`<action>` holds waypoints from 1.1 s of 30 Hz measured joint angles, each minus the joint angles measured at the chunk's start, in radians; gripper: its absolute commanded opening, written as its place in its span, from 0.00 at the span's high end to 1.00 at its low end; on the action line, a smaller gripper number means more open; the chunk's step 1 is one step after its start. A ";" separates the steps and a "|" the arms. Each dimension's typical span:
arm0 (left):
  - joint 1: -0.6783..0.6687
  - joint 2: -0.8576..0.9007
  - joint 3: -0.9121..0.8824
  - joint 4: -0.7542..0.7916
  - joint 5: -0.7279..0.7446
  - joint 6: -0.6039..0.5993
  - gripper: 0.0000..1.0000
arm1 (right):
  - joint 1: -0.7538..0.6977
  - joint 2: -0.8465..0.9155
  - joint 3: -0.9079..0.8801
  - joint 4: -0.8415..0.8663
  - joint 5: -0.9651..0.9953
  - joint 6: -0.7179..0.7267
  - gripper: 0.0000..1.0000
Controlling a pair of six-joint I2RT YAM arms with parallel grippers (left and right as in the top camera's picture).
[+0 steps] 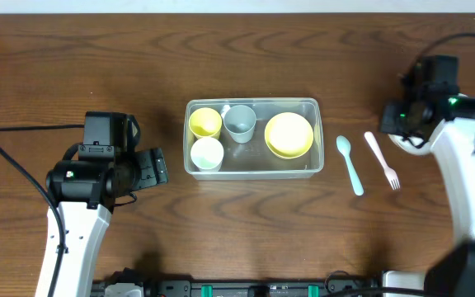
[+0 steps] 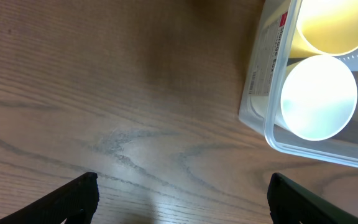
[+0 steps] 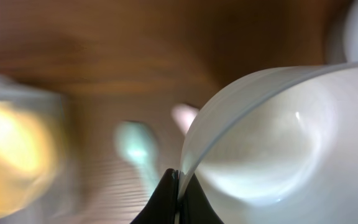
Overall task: Pack container
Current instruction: 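Carry a white bowl with the right gripper onto the yellow bowl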
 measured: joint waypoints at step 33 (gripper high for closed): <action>0.000 0.000 0.000 -0.009 0.000 0.000 0.13 | 0.656 0.114 0.024 0.105 -0.014 -0.276 0.99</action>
